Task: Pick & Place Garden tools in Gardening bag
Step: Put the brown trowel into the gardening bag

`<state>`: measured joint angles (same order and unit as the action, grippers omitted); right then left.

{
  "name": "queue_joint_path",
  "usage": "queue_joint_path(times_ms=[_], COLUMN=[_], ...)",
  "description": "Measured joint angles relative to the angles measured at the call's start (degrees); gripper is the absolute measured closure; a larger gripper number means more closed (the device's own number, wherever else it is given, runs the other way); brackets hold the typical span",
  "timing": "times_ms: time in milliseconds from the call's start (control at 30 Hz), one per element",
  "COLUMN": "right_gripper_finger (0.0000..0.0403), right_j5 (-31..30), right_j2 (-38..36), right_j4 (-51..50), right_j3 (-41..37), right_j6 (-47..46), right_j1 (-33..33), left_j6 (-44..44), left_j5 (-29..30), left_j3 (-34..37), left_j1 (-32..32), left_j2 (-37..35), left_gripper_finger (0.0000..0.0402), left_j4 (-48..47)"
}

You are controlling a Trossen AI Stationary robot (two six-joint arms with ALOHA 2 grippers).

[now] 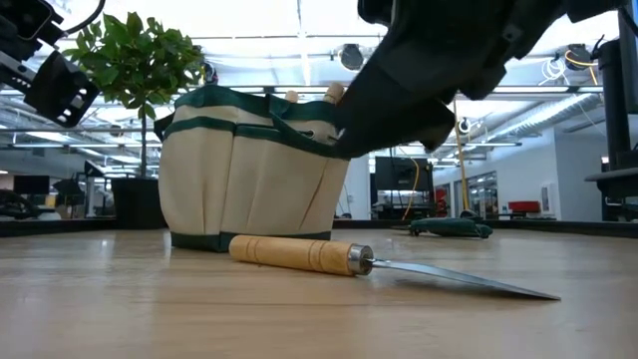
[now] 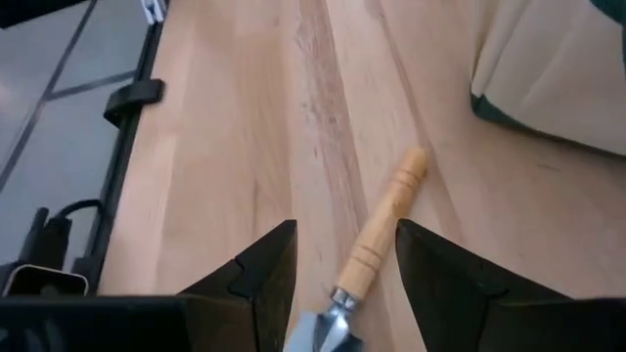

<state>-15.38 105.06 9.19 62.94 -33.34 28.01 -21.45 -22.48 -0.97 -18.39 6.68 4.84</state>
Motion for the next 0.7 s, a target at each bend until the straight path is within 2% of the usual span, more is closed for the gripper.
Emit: queue_joint_path(times_ms=[200, 333, 700], right_gripper_finger=[0.0233, 0.0230, 0.0164], right_j5=[-1.74, -2.54, -2.72], right_j2=[1.41, 3.06, 4.78], right_j4=[1.87, 7.75, 8.55], right_j3=[-0.01, 0.07, 0.00], right_j6=[0.03, -0.24, 1.04], right_j1=[0.16, 0.24, -0.13], left_j6=[0.02, -0.64, -1.79], left_j5=[0.00, 0.00, 0.00], left_j3=[0.00, -0.04, -0.04], left_j1=[0.00, 0.00, 0.00], left_j2=[0.01, 0.00, 0.00], left_gripper_finger=[0.0011, 0.0011, 0.0011], left_j4=[1.15, 1.43, 1.43])
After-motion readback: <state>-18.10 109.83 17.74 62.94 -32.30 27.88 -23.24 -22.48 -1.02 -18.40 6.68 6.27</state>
